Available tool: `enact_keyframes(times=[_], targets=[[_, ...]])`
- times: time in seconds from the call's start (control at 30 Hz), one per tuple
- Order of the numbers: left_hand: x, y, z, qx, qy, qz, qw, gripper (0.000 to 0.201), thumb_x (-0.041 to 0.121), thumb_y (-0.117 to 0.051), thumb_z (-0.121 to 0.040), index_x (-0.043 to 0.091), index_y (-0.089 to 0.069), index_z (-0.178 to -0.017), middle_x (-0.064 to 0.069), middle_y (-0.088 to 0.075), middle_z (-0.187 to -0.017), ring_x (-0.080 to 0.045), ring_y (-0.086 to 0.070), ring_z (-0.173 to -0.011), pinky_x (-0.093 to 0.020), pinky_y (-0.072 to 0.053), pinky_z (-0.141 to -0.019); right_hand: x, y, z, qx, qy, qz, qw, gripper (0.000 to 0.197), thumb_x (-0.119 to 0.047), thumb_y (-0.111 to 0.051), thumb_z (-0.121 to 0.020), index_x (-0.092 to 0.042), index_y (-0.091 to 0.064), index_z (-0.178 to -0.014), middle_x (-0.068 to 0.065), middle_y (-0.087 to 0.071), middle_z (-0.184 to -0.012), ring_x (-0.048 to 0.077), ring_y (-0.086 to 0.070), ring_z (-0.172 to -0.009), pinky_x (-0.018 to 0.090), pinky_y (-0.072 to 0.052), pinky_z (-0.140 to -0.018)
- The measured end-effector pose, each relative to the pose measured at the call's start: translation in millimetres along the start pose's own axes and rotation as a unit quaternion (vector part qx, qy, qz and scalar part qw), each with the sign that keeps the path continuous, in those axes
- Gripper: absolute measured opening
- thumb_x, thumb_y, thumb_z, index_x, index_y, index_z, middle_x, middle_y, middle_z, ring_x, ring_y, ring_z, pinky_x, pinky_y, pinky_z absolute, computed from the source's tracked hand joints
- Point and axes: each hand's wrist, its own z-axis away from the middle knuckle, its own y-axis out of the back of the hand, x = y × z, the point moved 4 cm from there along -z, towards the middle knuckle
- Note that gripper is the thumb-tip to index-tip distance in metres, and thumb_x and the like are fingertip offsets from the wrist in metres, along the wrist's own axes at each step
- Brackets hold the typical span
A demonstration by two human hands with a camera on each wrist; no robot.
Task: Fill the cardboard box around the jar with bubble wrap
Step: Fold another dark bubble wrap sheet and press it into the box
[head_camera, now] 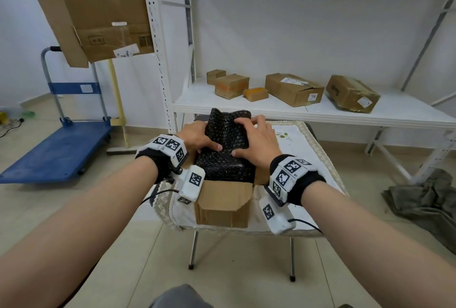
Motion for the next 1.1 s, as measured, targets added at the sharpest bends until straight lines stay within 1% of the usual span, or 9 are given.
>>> enact_keyframes(times=[0.13, 0.23, 0.33, 0.47, 0.57, 0.67, 0.8, 0.93, 1.1], targets=[[4, 0, 3, -0.048, -0.027, -0.026, 0.998, 0.068, 0.018, -0.092, -0.062, 0.024, -0.051, -0.115, -0.002, -0.065, -0.109, -0.023, -0.067, -0.096, -0.042, -0.062, -0.074, -2, -1, -1, -0.028, 0.029, 0.038, 0.998, 0.096, -0.042, -0.088, -0.068, -0.034, -0.035, -0.148, 0.003, -0.028, -0.147, 0.029, -0.034, -0.133, 0.041, -0.035, -0.106], [6, -1, 1, -0.066, -0.070, -0.012, 0.995, 0.086, 0.035, -0.094, -0.057, 0.028, -0.046, -0.128, 0.004, -0.062, -0.121, -0.016, -0.062, -0.110, -0.039, -0.058, -0.088, -9, 2, -1, -0.032, 0.056, 0.011, 0.998, 0.101, -0.032, -0.092, -0.065, -0.032, -0.034, -0.148, 0.004, -0.020, -0.154, 0.031, -0.036, -0.136, 0.042, -0.038, -0.109], [15, 2, -3, -0.065, -0.107, 0.050, 0.991, 0.067, 0.046, -0.083, -0.073, 0.027, -0.055, -0.131, 0.008, -0.066, -0.123, -0.008, -0.061, -0.114, -0.033, -0.047, -0.104, -11, 4, 0, -0.028, 0.065, 0.017, 0.997, 0.095, -0.030, -0.093, -0.064, -0.030, -0.041, -0.143, 0.004, -0.020, -0.153, 0.032, -0.037, -0.134, 0.040, -0.039, -0.106], [19, 7, -15, -0.077, -0.093, 0.073, 0.990, 0.050, 0.046, -0.081, -0.075, 0.022, -0.064, -0.114, 0.001, -0.070, -0.111, -0.015, -0.065, -0.108, -0.033, -0.048, -0.100, -7, 7, 4, -0.023, 0.076, 0.024, 0.997, 0.085, -0.036, -0.091, -0.065, -0.027, -0.047, -0.137, 0.003, -0.021, -0.151, 0.028, -0.032, -0.137, 0.037, -0.037, -0.105], [10, 10, -27, -0.046, -0.048, -0.013, 0.998, 0.084, 0.042, -0.086, -0.065, 0.023, -0.042, -0.135, -0.007, -0.052, -0.136, -0.024, -0.053, -0.123, -0.039, -0.040, -0.109, -1, 5, 2, -0.044, 0.067, 0.018, 0.997, 0.081, -0.040, -0.088, -0.069, -0.025, -0.048, -0.137, 0.003, -0.025, -0.150, 0.025, -0.031, -0.138, 0.034, -0.033, -0.106], [10, 9, -32, -0.020, -0.080, -0.096, 0.992, 0.097, 0.023, -0.085, -0.074, 0.022, -0.023, -0.149, -0.009, -0.034, -0.155, -0.028, -0.036, -0.140, -0.030, -0.029, -0.109, 2, -2, -6, -0.108, 0.053, 0.033, 0.992, 0.078, -0.048, -0.081, -0.076, -0.026, -0.046, -0.141, 0.003, -0.034, -0.147, 0.026, -0.036, -0.134, 0.035, -0.032, -0.107], [16, 8, -35, 0.002, -0.135, -0.169, 0.976, 0.058, 0.020, -0.086, -0.071, 0.020, -0.054, -0.119, -0.005, -0.035, -0.144, -0.026, -0.043, -0.128, -0.034, -0.037, -0.103, 5, -8, -17, -0.188, 0.022, 0.087, 0.978, 0.093, -0.055, -0.076, -0.079, -0.032, -0.026, -0.153, 0.007, -0.037, -0.152, 0.033, -0.037, -0.137, 0.043, -0.032, -0.113], [23, 6, -33, -0.023, -0.175, -0.297, 0.938, 0.031, 0.039, -0.085, -0.069, 0.028, -0.073, -0.096, 0.004, -0.040, -0.129, -0.020, -0.038, -0.121, -0.041, -0.036, -0.106, 7, -18, -18, -0.225, -0.012, 0.145, 0.964, 0.095, -0.054, -0.071, -0.084, -0.031, -0.013, -0.157, 0.008, -0.040, -0.154, 0.034, -0.035, -0.142, 0.048, -0.028, -0.114], [17, 5, -24, -0.142, -0.103, -0.366, 0.914, 0.087, 0.077, -0.074, -0.055, 0.039, -0.059, -0.132, 0.012, -0.035, -0.153, -0.016, -0.032, -0.140, -0.037, -0.026, -0.116, 4, -22, -21, -0.248, -0.005, 0.180, 0.952, 0.090, -0.056, -0.069, -0.085, -0.026, -0.021, -0.154, 0.009, -0.046, -0.149, 0.035, -0.038, -0.138, 0.047, -0.031, -0.112]])
